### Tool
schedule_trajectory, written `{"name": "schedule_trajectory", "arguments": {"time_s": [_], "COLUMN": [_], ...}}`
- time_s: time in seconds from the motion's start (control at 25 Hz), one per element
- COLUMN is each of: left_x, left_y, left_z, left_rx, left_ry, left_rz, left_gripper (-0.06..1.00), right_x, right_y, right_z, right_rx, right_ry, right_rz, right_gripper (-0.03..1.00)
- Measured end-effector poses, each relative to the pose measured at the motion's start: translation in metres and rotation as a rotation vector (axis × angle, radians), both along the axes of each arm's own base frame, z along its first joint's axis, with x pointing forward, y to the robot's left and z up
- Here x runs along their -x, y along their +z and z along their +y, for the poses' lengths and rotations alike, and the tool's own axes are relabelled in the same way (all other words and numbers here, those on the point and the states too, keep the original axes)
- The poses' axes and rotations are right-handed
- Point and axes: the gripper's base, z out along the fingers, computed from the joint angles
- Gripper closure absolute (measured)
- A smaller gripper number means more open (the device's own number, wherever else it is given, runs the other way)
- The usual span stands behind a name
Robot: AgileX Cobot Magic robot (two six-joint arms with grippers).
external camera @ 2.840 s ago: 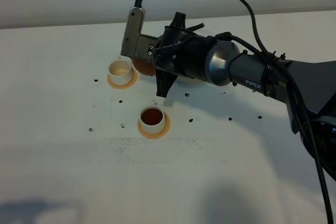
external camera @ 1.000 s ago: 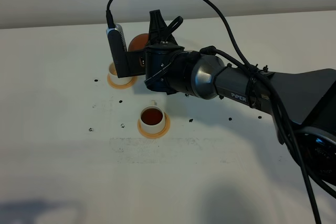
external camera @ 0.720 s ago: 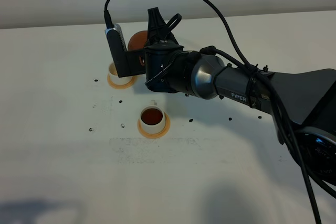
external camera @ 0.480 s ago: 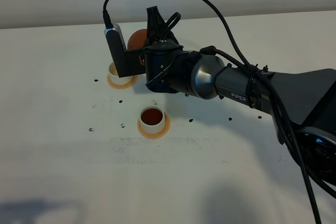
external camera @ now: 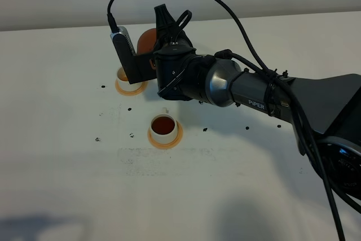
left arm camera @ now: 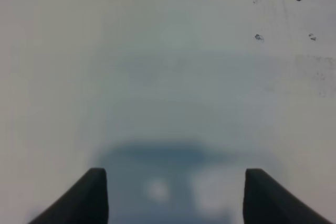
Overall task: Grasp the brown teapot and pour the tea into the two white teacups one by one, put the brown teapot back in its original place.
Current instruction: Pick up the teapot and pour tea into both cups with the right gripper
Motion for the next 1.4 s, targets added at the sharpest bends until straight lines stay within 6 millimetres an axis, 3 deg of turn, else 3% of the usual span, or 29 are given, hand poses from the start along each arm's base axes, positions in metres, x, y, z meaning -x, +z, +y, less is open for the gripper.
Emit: {"name": "schedule_trajectory", "arguments": {"time_s": [1.4], "left_x": [0.0000], "left_y": [0.0000], "left_z": [0.0000], "left_rx": [0.000], "left_ry": [0.000], "left_rz": [0.000], "left_gripper": [0.39], "right_x": [-0.0030], "right_y": [0.0051], "right_z": [0.0002], "right_rx": [0.112], "right_ry": [0.067], "right_rz": [-0.066], "right_gripper": [0.86]}}
